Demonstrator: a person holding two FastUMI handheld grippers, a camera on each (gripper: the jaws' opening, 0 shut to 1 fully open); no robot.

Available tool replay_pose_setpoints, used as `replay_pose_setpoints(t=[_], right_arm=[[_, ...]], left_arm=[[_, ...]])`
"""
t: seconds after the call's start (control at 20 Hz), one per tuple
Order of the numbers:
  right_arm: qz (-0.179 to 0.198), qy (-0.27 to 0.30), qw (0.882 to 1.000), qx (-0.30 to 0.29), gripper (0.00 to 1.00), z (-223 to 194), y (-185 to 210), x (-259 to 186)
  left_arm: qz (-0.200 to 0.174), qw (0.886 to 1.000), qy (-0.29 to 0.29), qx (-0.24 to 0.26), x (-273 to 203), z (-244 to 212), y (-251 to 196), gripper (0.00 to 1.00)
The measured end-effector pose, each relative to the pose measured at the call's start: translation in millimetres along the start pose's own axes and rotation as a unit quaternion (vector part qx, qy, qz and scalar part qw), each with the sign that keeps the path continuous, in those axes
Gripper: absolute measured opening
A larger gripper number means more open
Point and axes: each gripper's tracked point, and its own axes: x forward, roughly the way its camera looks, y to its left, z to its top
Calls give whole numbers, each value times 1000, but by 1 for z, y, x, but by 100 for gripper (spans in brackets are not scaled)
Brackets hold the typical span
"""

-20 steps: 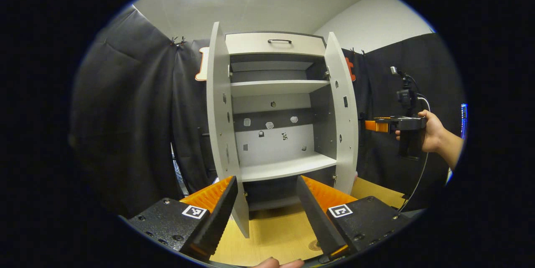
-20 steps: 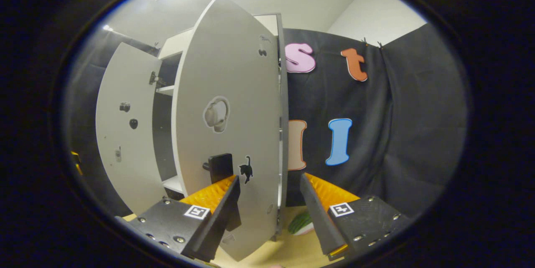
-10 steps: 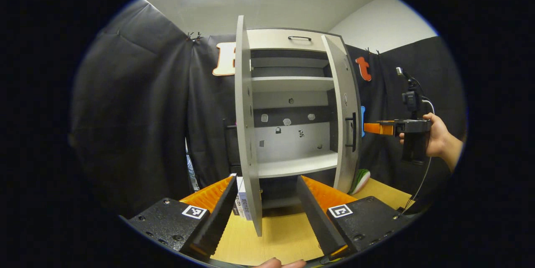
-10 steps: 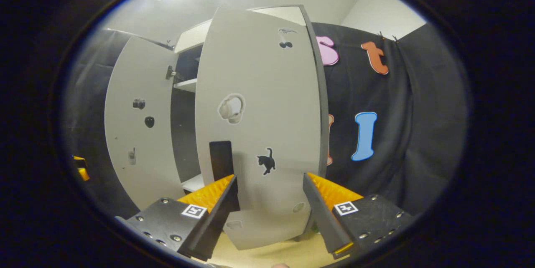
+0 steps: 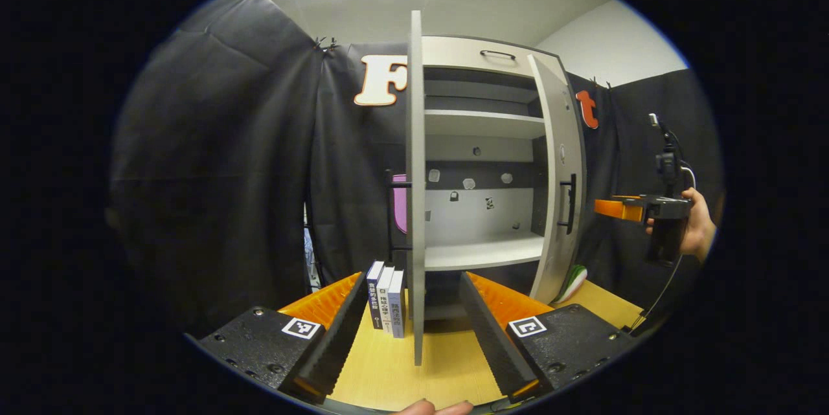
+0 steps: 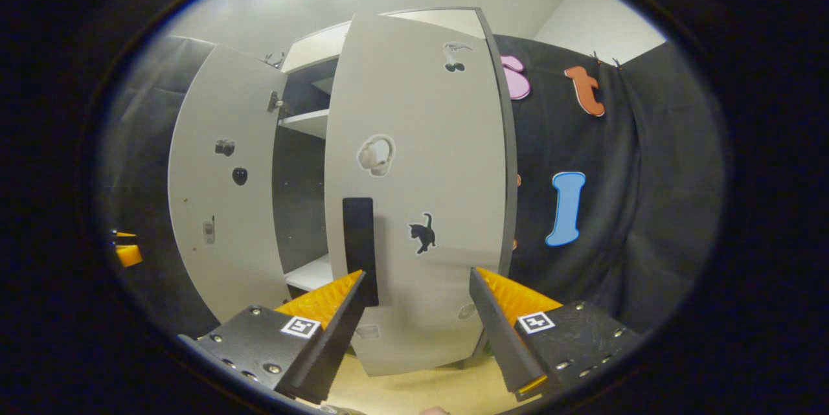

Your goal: Grasp the bottle in the cabinet with the left hand and place it on the coaster, then close the right door with the right hand and the left door with the left hand.

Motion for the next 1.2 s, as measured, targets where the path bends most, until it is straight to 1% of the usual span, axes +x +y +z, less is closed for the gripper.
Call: replay_pose_setpoints(t=[0.05,0.1,0.15,0.2,0.25,0.35,0.4,0.45,0.5,0.55,0.65,0.7,0.75,0.8,0.9,0.95,1.0,1.05,1.2], right_arm=[[5,0,1000,14,95,0,5,-6],[18,-3,1000,25,95,5,15,-11],[30,-8,999,35,92,10,24,-17],[35,-12,998,45,92,16,30,-23],[35,-14,998,53,91,18,31,-27],[23,-14,996,84,95,25,33,-36],[20,-12,994,103,95,27,35,-41],[20,-5,992,122,95,28,39,-46],[18,7,990,141,95,27,40,-51],[15,17,987,162,99,25,40,-56],[11,28,980,195,91,24,35,-63],[9,28,979,204,91,25,33,-64],[-1,31,978,206,95,21,26,-64],[-15,33,979,199,97,18,19,-66],[-40,26,985,163,97,17,2,-67],[-49,20,988,144,97,17,-3,-69],[-54,12,990,126,98,20,-6,-71],[-56,6,992,110,98,21,-5,-73],[-43,-8,996,72,97,27,4,-83]], left_arm=[[5,1000,1,-5,1,0,10,90],[11,1000,6,-9,4,-2,19,90],[18,1000,9,-12,8,-5,28,90],[24,1000,14,-14,13,-5,38,90],[30,999,15,-16,16,-6,47,90],[41,999,17,-17,24,-3,64,90],[46,999,15,-18,30,0,75,90],[49,998,14,-21,36,4,83,91],[52,998,17,-24,43,5,92,89],[56,998,18,-27,51,6,101,90],[61,997,18,-39,68,11,115,88],[61,997,17,-46,76,14,119,93],[59,997,15,-53,83,16,122,88],[57,996,15,-61,92,20,122,88],[44,997,16,-67,106,27,115,88],[37,997,15,-63,112,30,111,93],[32,998,9,-54,116,34,106,93],[29,999,2,-46,120,41,104,93],[4,1000,-8,-26,132,50,82,93]])
